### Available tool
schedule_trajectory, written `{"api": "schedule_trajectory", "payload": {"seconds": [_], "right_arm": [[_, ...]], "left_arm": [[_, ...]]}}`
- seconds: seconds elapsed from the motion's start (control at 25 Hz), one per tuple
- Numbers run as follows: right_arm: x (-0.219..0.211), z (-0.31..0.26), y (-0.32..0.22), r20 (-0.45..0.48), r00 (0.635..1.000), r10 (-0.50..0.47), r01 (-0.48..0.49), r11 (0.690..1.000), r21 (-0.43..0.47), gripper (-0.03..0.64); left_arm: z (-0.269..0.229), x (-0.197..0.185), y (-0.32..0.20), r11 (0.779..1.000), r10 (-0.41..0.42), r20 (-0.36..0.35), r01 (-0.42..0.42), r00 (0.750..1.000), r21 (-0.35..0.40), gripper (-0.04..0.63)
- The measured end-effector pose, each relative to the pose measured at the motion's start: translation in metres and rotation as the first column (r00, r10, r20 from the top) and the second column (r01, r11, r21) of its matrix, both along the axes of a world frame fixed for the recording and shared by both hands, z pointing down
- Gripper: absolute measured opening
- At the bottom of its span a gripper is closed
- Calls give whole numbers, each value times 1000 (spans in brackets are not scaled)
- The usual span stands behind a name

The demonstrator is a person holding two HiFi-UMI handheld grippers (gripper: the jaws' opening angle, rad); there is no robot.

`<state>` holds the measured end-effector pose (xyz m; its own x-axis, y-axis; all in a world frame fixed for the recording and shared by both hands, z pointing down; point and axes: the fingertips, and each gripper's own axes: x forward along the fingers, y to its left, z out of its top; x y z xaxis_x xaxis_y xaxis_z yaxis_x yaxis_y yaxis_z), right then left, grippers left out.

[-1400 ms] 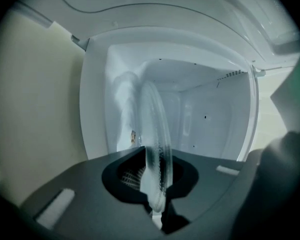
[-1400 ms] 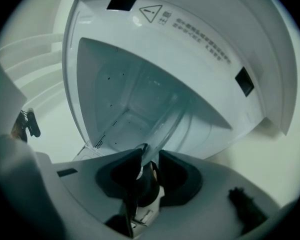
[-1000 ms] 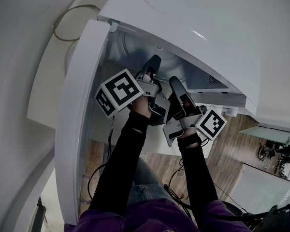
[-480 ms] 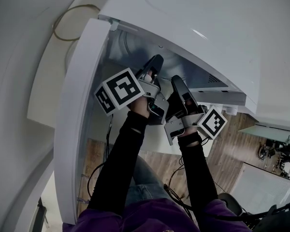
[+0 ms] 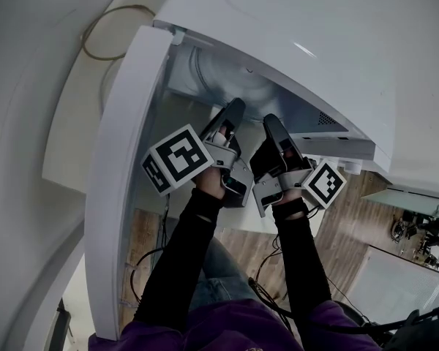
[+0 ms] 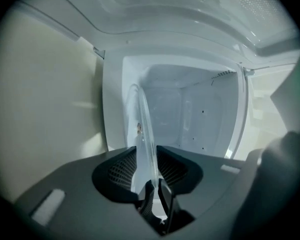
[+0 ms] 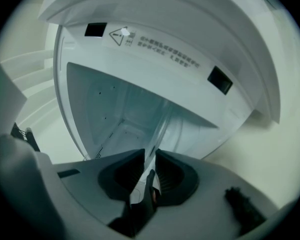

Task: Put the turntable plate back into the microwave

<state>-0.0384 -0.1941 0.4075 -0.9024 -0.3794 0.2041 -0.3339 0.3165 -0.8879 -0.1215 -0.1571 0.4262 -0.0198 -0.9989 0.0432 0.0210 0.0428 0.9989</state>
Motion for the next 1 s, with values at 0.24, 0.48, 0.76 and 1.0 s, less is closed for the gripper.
{"api": "schedule_trajectory", "payload": {"seconds": [0.24, 0.48, 0.76, 1.0], "right_arm": [[3, 4, -3, -5, 1000, 5, -5, 1000, -4, 74], [4, 5, -5, -15, 1000, 1, -1, 1000, -5, 74], [3, 10, -2, -33, 999, -7, 7, 1000, -16, 74], [2, 8, 0, -40, 999, -13, 13, 1000, -17, 74]], "left_arm": [[5, 6, 8, 1000, 5, -3, -5, 1000, -12, 124], [4, 8, 7, 1000, 20, -15, -20, 1000, 2, 110], [3, 8, 6, 999, 31, -23, -31, 999, 8, 54], [1, 6, 7, 1000, 23, -32, -23, 999, 3, 46]]}}
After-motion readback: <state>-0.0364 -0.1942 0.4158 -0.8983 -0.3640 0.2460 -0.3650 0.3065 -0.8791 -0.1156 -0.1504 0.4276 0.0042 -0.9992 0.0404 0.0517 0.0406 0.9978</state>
